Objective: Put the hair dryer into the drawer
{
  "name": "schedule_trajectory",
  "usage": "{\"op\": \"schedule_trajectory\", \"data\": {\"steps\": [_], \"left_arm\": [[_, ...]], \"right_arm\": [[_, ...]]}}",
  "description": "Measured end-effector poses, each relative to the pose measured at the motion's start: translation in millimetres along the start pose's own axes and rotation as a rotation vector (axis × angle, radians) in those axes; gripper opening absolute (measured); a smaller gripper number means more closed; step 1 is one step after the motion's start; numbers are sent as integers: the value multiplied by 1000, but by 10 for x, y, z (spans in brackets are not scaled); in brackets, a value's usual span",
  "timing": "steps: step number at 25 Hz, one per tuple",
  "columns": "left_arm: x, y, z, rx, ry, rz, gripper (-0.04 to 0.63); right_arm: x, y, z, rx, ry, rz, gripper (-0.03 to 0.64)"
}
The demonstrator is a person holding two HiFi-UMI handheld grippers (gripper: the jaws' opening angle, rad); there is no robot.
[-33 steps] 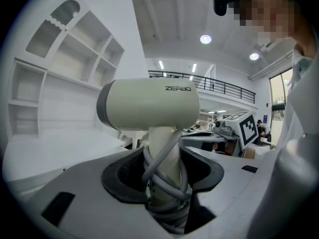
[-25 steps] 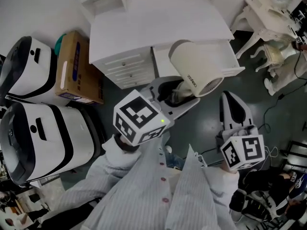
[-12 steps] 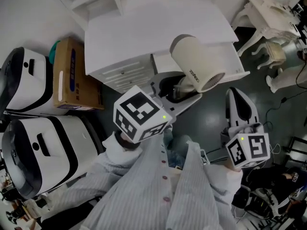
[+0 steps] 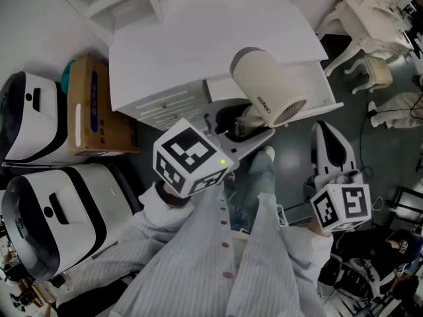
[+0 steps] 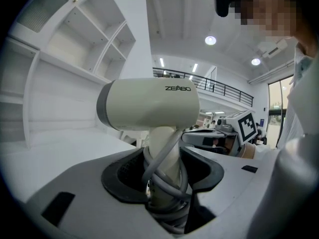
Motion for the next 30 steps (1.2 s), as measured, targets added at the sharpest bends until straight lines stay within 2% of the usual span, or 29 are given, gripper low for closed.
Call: {"op": "schedule_trajectory", "data": {"steps": [7, 14, 30], "left_arm": [[248, -250, 82, -2, 4, 2, 216], [531, -763, 217, 23, 7, 19, 216], [1216, -1907, 658, 10, 63, 234, 216]], "right_arm": [[-229, -276, 35, 1, 7, 6, 12], [-706, -677, 40, 15, 4, 37, 12], [-1831, -1802, 260, 25, 38, 285, 12]]}}
Point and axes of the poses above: the fingertips, and each gripper's own axes: y backward along the fingers, x to its left, z out of its top, the point moved 3 cm from there along y, backward along the fingers, and after that the axes turned 14 degrees about -z, right-handed, at the moved point
